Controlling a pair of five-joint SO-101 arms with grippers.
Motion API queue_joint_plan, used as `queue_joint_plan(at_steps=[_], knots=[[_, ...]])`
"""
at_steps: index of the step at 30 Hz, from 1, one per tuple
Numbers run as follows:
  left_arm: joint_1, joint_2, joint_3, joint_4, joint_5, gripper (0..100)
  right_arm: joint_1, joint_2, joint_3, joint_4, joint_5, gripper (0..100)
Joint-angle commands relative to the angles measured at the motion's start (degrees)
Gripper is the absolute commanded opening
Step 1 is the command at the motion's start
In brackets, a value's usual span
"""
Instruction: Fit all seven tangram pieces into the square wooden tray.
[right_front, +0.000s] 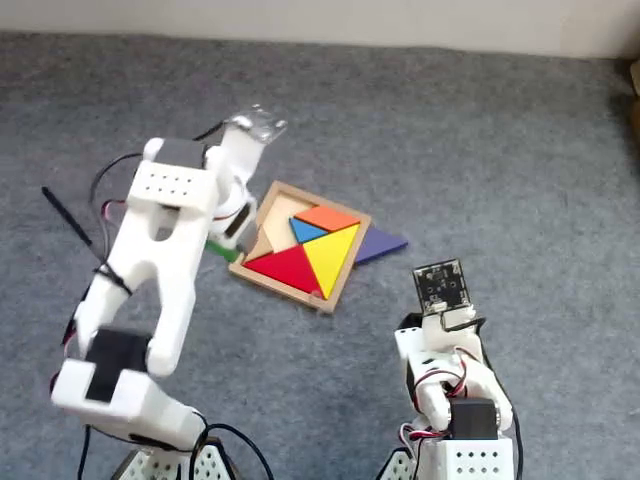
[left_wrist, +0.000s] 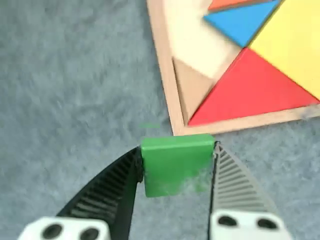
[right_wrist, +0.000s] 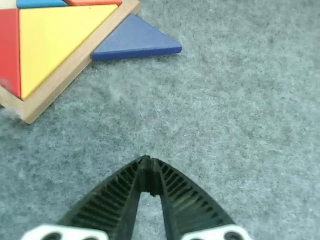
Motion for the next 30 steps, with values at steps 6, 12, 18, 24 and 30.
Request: queue_joint_plan(at_steps=[6,12,18,24,30], knots=[[5.5,14.3,-20.1,3.9,-13.7,13,0.7,-0.9,6.3,-0.1,-0.4,0.6],[6.5,24.7,-32.7,7.3,-17.8,14,0.7,-0.9,6.3,-0.1,-0.4,0.6],[7.2,32.1,-40.7,10.2,-17.6,23,0.7,-0.9,6.3,-0.2,-0.4,0.6],[9.3,34.8,-43.8,11.0,-17.5,23,0.7,-1.0,6.3,-0.2,-0.4,0.6],[9.3,33.6,-44.1,10.9,-17.5,23,0.7,-1.0,6.3,-0.2,-0.4,0.6]])
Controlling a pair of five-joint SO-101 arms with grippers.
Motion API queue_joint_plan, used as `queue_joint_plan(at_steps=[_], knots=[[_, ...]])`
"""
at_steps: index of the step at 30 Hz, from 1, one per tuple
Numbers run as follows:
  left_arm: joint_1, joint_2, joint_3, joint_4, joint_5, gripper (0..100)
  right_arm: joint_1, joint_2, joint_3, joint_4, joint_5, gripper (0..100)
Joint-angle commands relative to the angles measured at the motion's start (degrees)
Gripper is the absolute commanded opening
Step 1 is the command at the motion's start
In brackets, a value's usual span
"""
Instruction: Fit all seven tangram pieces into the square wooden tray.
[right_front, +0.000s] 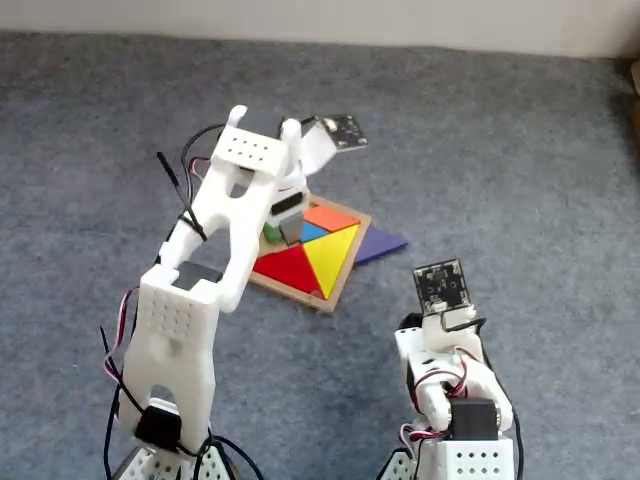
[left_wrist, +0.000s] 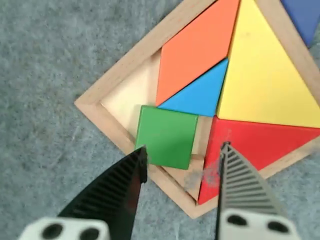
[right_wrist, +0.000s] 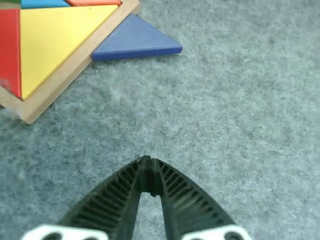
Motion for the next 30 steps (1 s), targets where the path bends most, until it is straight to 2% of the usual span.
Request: queue_joint_plan(at_steps=[1,7,14,25,30], knots=[[0.4,-2.7,-2.9,0.4,-0.4,23,0.7,-1.0,6.3,-0.2,-0.4,0.6],[-3.4,-6.5,-2.9,-0.1,-0.3,23,0.7,-1.0,6.3,-0.2,-0.4,0.6],[-6.5,-6.1,-1.6,-4.0,5.5,23,0.7,-1.0,6.3,-0.2,-0.4,0.6],[-5.3,3.0,-1.5,-7.4,5.5,23,0.7,-1.0,6.3,-0.2,-0.4,0.6],[-2.4,4.1,-1.3,-6.8,5.5,23,0.7,-1.0,6.3,-0.2,-0.4,0.6]])
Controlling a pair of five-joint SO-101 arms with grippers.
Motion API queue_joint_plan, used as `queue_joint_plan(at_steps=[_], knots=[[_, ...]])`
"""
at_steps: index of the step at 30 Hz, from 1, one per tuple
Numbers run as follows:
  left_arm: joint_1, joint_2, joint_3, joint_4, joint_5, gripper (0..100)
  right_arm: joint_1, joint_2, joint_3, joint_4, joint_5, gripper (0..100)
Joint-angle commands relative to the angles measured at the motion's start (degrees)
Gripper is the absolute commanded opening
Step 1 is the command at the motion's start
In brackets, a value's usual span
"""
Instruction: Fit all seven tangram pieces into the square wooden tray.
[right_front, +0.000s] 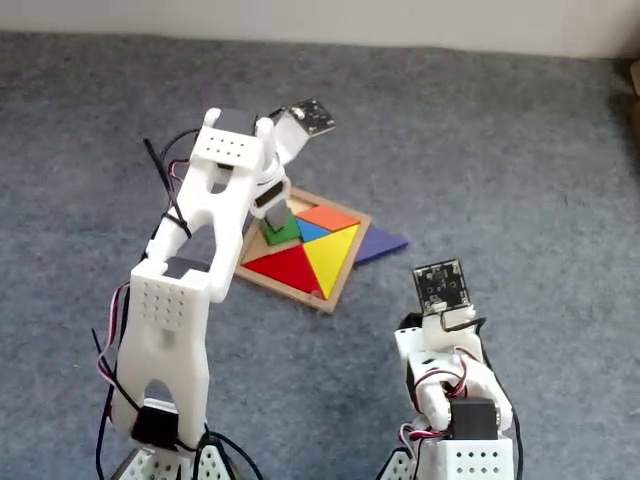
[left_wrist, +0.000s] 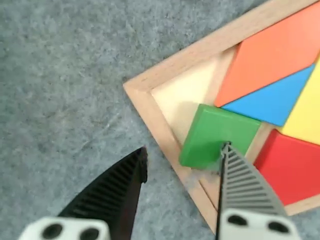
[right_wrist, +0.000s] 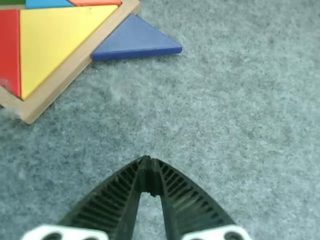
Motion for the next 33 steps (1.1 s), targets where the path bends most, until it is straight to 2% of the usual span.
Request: queue_joint_plan(at_steps=[1,4,10,14,20,28,33], knots=[[3.2,-0.3,-1.2,0.7,0.4,23,0.7,-1.0,6.3,-0.2,-0.4,0.6],[5.6,-0.4,-1.4,3.4,0.4,23,0.7,-1.0,6.3,-0.2,-0.4,0.6],[8.7,-0.4,-6.2,9.0,0.3,14,0.7,-1.0,6.3,-0.2,-0.4,0.6],[7.8,-0.4,-14.2,13.3,0.4,14,0.7,-1.0,6.3,-0.2,-0.4,0.6],[6.2,0.0,-21.3,13.5,0.5,14,0.7,-1.0,6.3,-0.2,-0.4,0.6],[10.3,-0.3,-29.5,15.5,15.4,14,2.4,-1.1,6.3,-0.5,-0.4,0.6],[12.9,0.0,-29.6,15.6,21.5,26,9.7,-1.0,6.4,-5.7,-0.7,0.6]])
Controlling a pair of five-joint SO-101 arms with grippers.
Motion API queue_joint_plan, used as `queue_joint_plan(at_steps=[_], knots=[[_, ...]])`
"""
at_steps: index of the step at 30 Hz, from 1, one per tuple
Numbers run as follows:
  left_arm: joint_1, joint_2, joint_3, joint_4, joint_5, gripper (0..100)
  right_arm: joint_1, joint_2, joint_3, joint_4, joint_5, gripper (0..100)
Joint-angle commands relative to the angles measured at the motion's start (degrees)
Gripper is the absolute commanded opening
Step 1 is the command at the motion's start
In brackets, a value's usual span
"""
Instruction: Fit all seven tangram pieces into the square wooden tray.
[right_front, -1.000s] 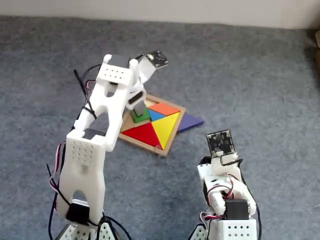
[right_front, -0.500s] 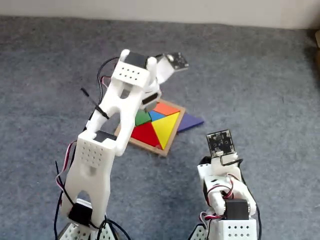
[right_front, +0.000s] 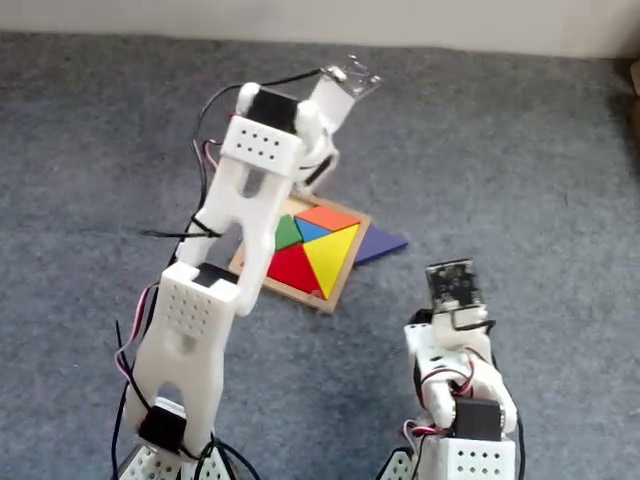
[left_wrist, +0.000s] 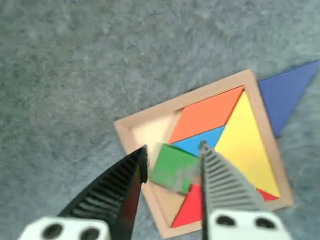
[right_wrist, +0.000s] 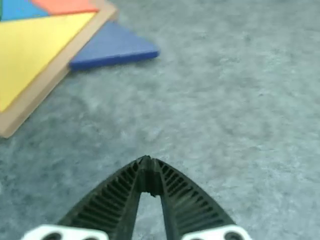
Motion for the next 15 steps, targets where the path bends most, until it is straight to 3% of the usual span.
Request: queue_joint_plan(at_steps=[1,8,15], knots=[[3.2,-0.5,-2.7,0.3,4.7,26,4.6,-1.0,6.4,-3.6,-0.7,0.6],[10.9,1.2,-2.8,-0.1,5.7,26,5.3,-1.0,6.4,-3.8,-0.7,0.6],[15.5,11.9,-3.1,-3.6,5.7,26,5.3,-1.0,6.4,-3.8,-0.7,0.6]])
